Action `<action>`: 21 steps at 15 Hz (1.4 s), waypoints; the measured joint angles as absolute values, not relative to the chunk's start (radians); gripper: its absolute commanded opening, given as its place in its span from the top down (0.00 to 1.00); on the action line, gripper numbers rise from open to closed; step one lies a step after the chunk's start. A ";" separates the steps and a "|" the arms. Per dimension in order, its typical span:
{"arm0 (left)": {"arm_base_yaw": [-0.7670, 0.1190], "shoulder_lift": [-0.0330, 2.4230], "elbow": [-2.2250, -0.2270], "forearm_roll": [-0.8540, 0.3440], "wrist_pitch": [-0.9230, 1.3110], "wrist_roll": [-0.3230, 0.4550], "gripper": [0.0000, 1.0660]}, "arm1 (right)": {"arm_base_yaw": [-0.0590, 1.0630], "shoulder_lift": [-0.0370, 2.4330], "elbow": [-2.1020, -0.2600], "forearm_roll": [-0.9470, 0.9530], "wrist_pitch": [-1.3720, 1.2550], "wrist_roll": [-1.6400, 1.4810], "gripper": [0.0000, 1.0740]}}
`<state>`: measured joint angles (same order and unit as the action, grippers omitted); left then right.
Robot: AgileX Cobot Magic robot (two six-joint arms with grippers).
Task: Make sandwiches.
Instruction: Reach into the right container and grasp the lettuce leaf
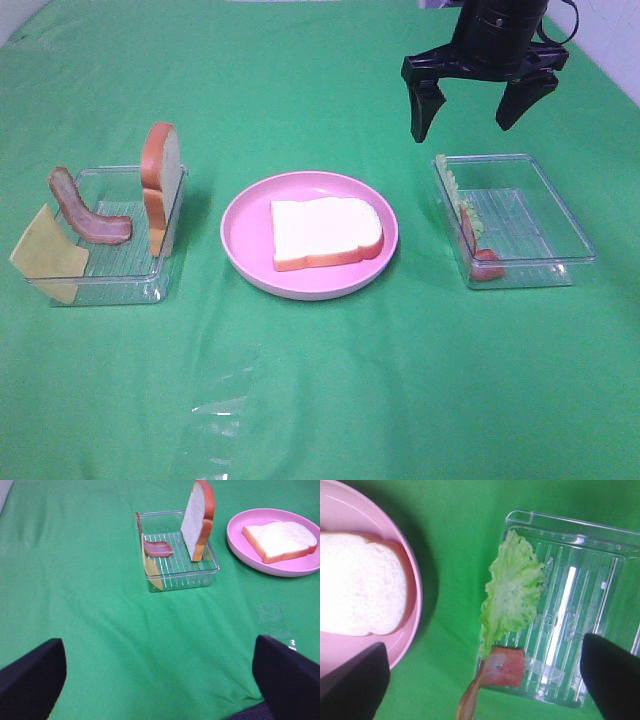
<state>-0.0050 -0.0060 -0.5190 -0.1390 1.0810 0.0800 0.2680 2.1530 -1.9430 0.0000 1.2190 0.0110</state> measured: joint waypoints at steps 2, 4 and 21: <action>-0.005 -0.006 -0.519 -0.139 1.081 0.080 0.13 | 0.268 2.153 -1.943 0.000 1.219 0.011 0.08; -0.005 -0.006 -0.519 -0.139 1.081 0.080 0.13 | 0.268 2.160 -1.940 -0.005 1.219 0.019 0.08; -0.005 -0.006 -0.519 -0.139 1.081 0.080 0.13 | 0.268 2.319 -1.938 -0.019 1.147 0.066 0.68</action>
<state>-0.0050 -0.0060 -0.5190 -0.1390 1.0810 0.0800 0.2680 2.3190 -1.9380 -0.0190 1.1470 0.0660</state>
